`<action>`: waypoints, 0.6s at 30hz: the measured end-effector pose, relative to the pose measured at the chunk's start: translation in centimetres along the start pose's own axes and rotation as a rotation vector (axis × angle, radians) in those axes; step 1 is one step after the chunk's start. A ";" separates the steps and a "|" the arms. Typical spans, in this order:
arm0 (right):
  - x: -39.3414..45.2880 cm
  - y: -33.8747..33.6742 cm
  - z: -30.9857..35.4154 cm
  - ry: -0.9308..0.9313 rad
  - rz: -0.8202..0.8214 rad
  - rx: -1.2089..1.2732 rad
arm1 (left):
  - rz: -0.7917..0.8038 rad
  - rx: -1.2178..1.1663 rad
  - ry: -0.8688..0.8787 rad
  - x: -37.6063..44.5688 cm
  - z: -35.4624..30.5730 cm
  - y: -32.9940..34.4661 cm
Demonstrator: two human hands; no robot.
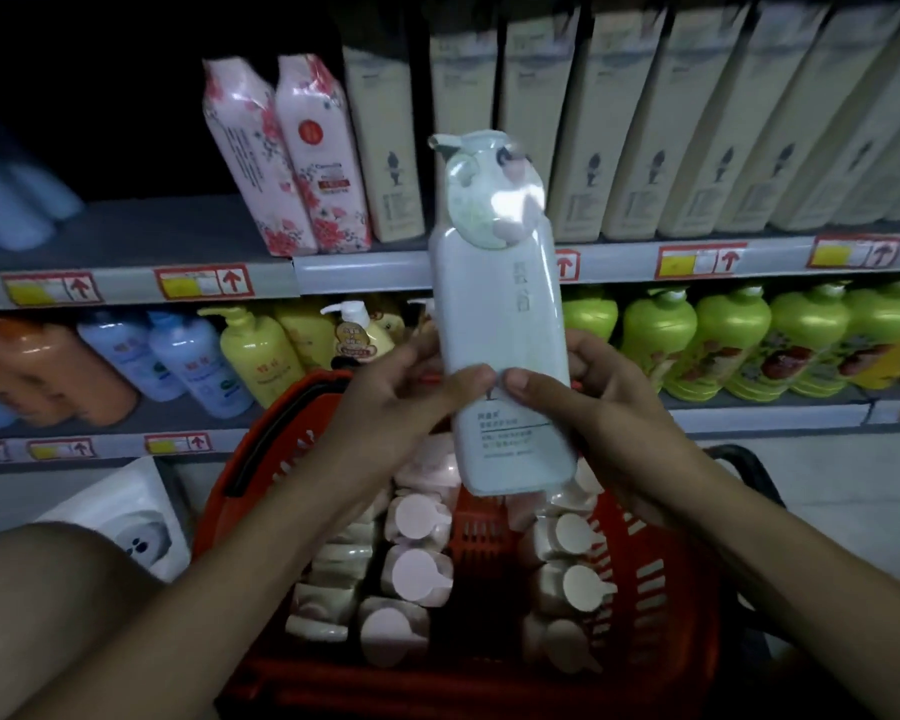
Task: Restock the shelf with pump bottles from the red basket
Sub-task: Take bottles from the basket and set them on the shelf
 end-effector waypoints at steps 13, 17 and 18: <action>0.9 3.5 15.3 -0.238 0.020 -0.116 | -0.053 0.288 0.259 -1.0 -18.6 0.5; 1.4 2.6 19.1 -0.344 0.014 -0.318 | -0.095 0.440 0.389 0.3 -21.8 1.4; 1.6 2.3 20.2 -0.389 0.009 -0.338 | -0.093 0.444 0.432 0.8 -22.6 1.8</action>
Point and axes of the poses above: each hand's wrist, its own x-axis towards the middle knuckle, its own y-axis out of the palm, z = x × y, the point moved 9 cm from there along x, towards the middle knuckle, and after that the axes turned 9 degrees about z, right-handed, at the moved point
